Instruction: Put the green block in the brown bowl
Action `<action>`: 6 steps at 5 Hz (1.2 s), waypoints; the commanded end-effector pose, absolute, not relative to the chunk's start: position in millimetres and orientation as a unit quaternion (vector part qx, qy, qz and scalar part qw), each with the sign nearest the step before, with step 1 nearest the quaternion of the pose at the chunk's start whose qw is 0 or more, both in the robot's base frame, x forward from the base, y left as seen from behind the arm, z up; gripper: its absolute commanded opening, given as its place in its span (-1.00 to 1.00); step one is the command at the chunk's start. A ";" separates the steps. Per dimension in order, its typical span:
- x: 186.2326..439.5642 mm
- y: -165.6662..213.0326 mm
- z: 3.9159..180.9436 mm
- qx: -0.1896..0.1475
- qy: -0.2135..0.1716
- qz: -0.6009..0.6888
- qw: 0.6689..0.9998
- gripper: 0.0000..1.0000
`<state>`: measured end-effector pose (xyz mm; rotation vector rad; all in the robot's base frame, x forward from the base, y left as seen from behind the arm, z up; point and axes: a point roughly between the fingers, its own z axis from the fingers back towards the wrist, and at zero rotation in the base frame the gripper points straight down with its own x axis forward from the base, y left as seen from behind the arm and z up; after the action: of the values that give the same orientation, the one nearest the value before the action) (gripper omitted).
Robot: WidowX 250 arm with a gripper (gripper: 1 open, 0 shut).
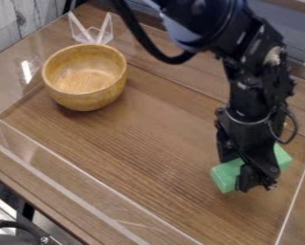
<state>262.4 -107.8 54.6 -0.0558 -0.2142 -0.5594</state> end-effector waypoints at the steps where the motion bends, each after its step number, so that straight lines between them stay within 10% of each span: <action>1: 267.8 -105.9 99.8 -0.012 -0.143 -0.252 0.957 -1.00; 3: 283.9 -34.3 165.0 0.029 -0.171 -0.150 0.973 -1.00; 6: 274.0 -45.8 178.4 0.021 -0.161 -0.163 0.973 -1.00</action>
<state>272.7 -46.3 164.3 0.0399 -0.2743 -0.3325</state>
